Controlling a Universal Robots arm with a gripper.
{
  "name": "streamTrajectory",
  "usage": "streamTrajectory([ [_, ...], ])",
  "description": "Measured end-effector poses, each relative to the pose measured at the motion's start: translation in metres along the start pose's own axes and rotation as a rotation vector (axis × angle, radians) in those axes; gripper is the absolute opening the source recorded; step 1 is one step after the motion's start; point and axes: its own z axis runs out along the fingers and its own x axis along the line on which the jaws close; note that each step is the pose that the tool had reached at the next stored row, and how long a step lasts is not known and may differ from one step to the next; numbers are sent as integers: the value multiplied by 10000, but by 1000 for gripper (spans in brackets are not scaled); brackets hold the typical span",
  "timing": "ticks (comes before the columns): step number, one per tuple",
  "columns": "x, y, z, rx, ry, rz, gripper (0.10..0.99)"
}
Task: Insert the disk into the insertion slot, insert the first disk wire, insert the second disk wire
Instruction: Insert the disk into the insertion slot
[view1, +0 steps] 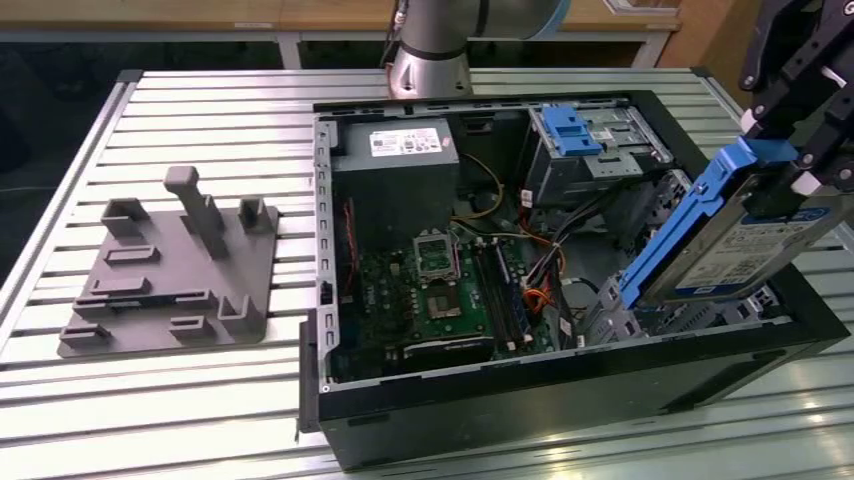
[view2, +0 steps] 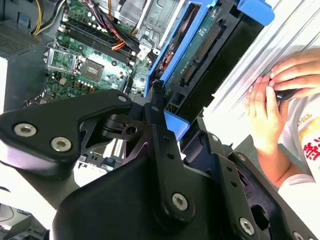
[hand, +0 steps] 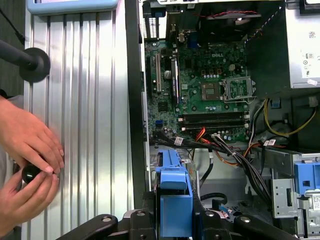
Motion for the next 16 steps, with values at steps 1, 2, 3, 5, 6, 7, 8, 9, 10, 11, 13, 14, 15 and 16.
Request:
streamTrajectory([
  [1, 0, 0, 1, 0, -3, 0, 365],
  [2, -1, 0, 2, -1, -5, 0, 365],
  [3, -5, 0, 2, 0, -5, 0, 365],
  [5, -24, 0, 3, 0, -3, 0, 365],
  [6, -37, 1, 4, 0, -4, 0, 365],
  [7, -52, 1, 5, 0, -4, 0, 365],
  [8, -66, 1, 7, 0, -4, 0, 365],
  [9, -81, 1, 8, 0, -5, 0, 365],
  [10, -98, 1, 9, 0, -4, 0, 365],
  [11, -115, 1, 11, 0, -4, 0, 365],
  [13, -155, 0, 13, 0, -4, 0, 365],
  [14, -176, -1, 15, 0, -4, 1, 365],
  [15, -197, -2, 16, 0, -5, 1, 365],
  [16, -218, -3, 17, 0, -4, 1, 365],
])
